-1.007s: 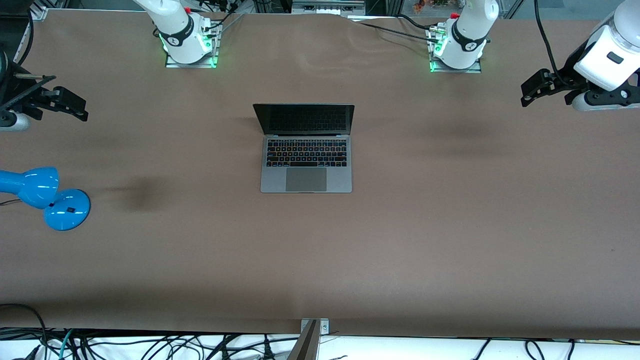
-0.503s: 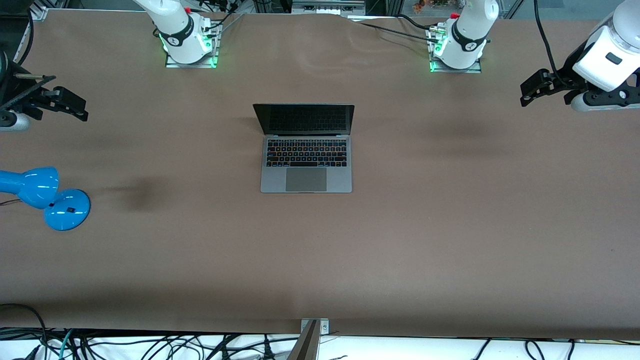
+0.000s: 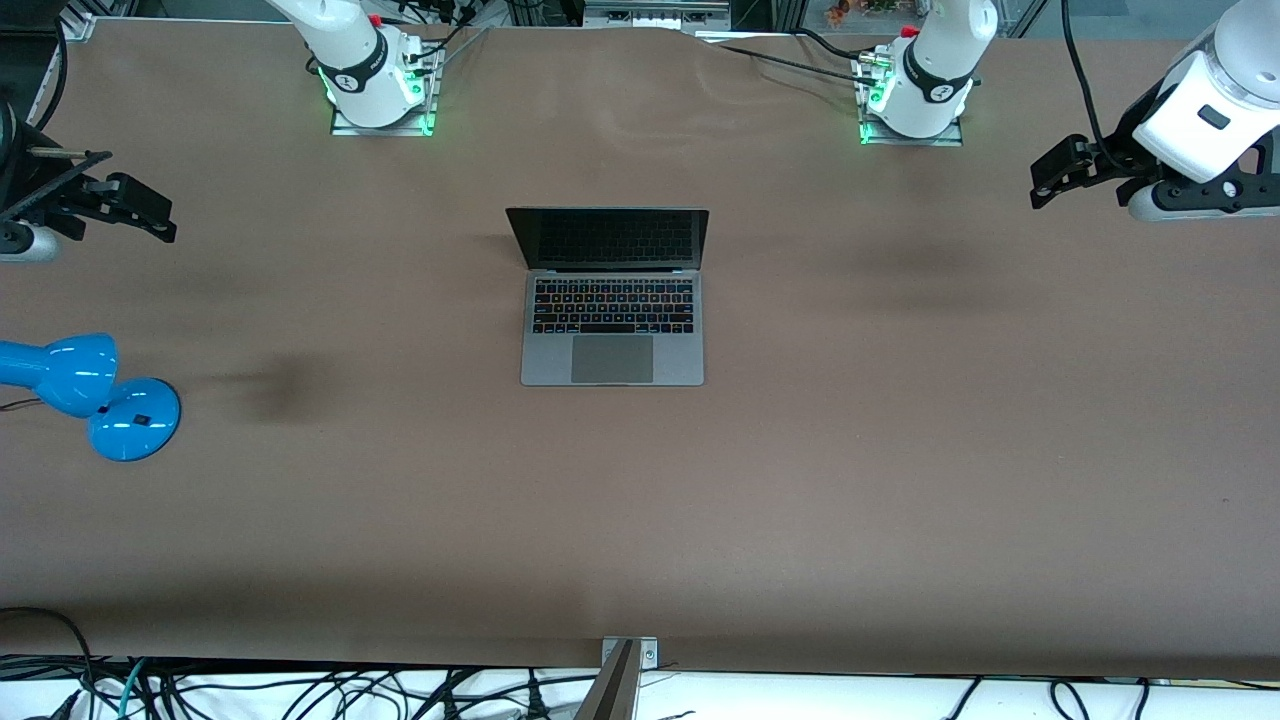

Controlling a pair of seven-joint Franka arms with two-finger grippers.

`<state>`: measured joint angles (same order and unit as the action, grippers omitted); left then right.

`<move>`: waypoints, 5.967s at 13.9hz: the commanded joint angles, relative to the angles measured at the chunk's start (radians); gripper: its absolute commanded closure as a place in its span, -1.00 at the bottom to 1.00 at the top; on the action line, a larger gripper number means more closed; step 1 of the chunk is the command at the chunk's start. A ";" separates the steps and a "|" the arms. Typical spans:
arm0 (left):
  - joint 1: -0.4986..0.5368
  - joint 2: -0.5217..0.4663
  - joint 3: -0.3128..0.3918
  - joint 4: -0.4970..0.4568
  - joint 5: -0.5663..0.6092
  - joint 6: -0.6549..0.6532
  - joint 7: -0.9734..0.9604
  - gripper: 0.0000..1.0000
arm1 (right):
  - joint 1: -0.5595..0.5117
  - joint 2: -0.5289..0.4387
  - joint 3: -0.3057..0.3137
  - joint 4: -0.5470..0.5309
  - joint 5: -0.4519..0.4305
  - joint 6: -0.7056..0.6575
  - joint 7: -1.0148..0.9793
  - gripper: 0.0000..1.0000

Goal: Close laptop with both arms from behind

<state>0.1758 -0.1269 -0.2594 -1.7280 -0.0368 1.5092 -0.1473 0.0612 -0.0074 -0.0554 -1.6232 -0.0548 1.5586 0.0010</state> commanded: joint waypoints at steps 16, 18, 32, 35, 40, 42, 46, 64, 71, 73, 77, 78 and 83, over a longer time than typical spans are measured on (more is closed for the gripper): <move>-0.127 0.254 -0.299 0.195 -0.012 -0.014 -0.435 -1.00 | 0.158 0.087 0.074 -0.003 0.045 -0.205 0.034 -1.00; -0.127 0.312 -0.351 0.223 -0.011 0.018 -0.513 -1.00 | 0.218 0.086 0.101 -0.041 0.047 -0.212 0.156 -1.00; -0.150 0.498 -0.601 0.136 -0.031 0.039 -0.810 1.00 | 0.261 0.174 0.391 -0.215 0.237 -0.061 0.355 1.00; -0.150 0.541 -0.601 0.133 -0.071 0.042 -0.816 1.00 | 0.275 0.205 0.391 -0.207 0.247 -0.040 0.355 1.00; -0.150 0.621 -0.600 0.125 -0.067 0.080 -0.818 1.00 | 0.278 0.277 0.390 -0.170 0.245 -0.014 0.363 1.00; -0.150 0.659 -0.601 0.125 -0.071 0.082 -0.828 1.00 | 0.279 0.311 0.390 -0.144 0.245 0.000 0.370 1.00; -0.163 0.716 -0.598 0.117 -0.057 0.140 -0.886 1.00 | 0.278 0.378 0.388 -0.109 0.233 0.072 0.373 1.00; -0.165 0.925 -0.532 0.225 0.103 0.365 -0.882 1.00 | 0.266 0.578 0.315 0.080 0.139 0.172 0.363 1.00; -0.177 1.020 -0.526 0.244 0.201 0.445 -0.887 1.00 | 0.264 0.684 0.299 0.169 0.067 0.234 0.363 1.00; -0.186 1.050 -0.526 0.263 0.230 0.445 -0.890 1.00 | 0.266 0.696 0.295 0.169 0.046 0.274 0.361 1.00; -0.197 1.079 -0.505 0.278 0.247 0.464 -0.888 1.00 | 0.279 0.751 0.295 0.169 0.008 0.391 0.360 1.00; -0.203 1.089 -0.495 0.284 0.248 0.474 -0.888 1.00 | 0.279 0.767 0.296 0.169 -0.011 0.418 0.360 1.00; -0.237 1.107 -0.448 0.294 0.248 0.505 -0.885 1.00 | 0.308 0.837 0.296 0.169 -0.022 0.540 0.356 1.00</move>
<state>-0.0368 0.9578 -0.7202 -1.4734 0.1780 2.0072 -1.0180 0.3577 0.7987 0.2370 -1.4813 -0.0561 2.0764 0.3567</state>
